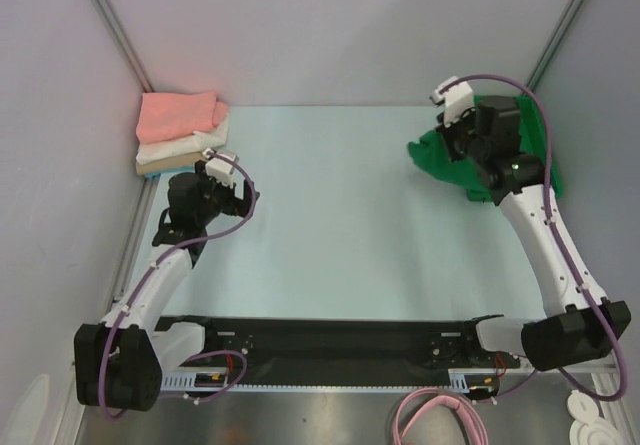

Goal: Fold and stack the t-shirts
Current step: Grab the tshirt from the pile, then move the tshirt to the center of the board

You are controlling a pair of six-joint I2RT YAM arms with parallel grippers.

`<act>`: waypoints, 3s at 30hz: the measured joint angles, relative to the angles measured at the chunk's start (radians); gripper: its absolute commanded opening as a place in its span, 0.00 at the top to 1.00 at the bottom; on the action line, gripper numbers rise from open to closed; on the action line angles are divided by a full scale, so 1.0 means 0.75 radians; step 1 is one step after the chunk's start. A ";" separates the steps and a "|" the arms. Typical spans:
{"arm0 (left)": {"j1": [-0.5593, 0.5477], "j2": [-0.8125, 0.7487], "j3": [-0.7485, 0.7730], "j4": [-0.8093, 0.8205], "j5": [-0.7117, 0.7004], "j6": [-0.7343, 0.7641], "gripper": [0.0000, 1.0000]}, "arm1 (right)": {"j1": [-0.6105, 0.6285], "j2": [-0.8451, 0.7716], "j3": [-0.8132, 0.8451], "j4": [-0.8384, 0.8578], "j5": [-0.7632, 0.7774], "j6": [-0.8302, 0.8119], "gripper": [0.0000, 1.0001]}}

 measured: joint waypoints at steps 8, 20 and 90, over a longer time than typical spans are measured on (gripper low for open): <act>0.015 0.031 0.001 0.019 -0.147 -0.068 0.00 | 0.273 0.061 0.290 -0.172 0.025 -0.006 1.00; 0.017 0.025 -0.003 0.054 -0.160 -0.067 0.00 | 0.223 0.245 0.123 0.013 0.097 0.043 0.53; 0.128 -0.466 -0.225 0.290 -0.350 -0.030 0.00 | 1.047 0.719 0.651 0.086 0.255 -0.494 0.99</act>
